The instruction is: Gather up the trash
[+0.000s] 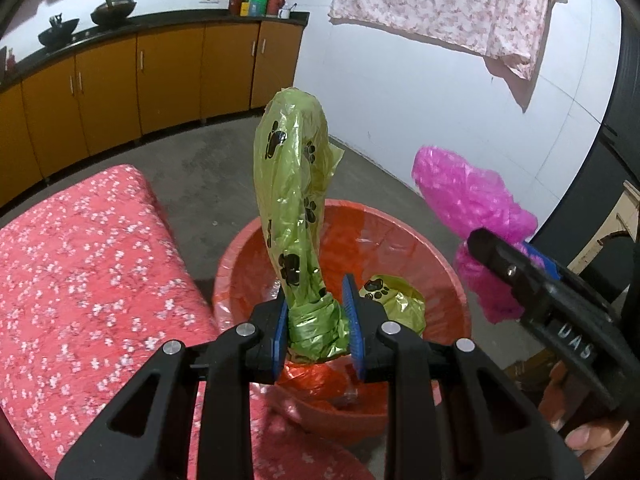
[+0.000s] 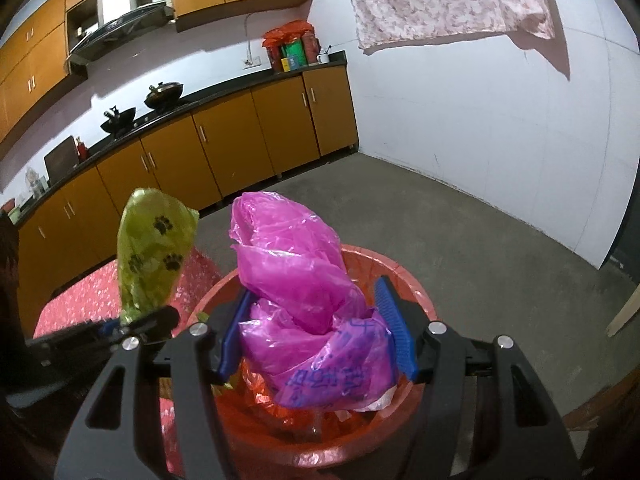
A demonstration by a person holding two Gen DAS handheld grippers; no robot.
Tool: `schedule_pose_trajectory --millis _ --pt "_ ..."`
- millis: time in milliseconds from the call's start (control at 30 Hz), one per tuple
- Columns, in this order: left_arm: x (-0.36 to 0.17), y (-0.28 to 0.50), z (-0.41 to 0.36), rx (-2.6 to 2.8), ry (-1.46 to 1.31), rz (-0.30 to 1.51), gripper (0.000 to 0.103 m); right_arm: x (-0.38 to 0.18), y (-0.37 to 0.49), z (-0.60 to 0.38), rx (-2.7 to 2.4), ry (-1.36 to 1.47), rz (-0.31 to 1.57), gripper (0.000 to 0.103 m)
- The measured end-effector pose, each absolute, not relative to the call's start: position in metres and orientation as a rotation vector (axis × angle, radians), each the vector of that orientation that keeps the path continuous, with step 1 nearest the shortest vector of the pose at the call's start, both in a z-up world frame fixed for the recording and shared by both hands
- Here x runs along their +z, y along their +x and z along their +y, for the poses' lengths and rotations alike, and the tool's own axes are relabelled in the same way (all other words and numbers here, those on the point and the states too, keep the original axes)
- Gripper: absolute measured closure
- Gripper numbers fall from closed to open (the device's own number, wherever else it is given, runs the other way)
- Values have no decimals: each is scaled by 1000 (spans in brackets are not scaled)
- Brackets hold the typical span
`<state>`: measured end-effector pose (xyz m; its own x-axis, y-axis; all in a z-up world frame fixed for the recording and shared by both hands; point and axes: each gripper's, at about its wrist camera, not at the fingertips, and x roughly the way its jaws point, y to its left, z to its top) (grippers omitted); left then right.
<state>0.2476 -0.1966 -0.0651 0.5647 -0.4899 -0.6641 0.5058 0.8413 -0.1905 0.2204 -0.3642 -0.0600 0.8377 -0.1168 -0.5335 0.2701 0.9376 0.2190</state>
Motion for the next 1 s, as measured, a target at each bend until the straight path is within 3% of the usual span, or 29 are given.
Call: schedule_pose_trajectory --millis 100,233,267,467,600,767,1000 --pt "-68 249 -204 -585 23 780 75 -57 225 -371 -198 321 528 43" --pt "-69 249 -205 -572 7 778 37 -51 229 -379 -180 355 504 34" --pt "-69 249 -203 -568 4 776 34 -49 228 -380 -175 361 496 33" --pt "-68 249 -185 -510 -11 778 25 -42 212 -377 -188 340 456 17" --pt "-57 238 -161 -455 -22 730 12 -37 193 -367 -207 292 415 4" --pt "-29 207 -121 -369 -27 627 2 -23 167 -347 -247 179 381 4" --pt "5 141 -67 -219 3 497 2 -8 111 -303 -297 42 333 4"
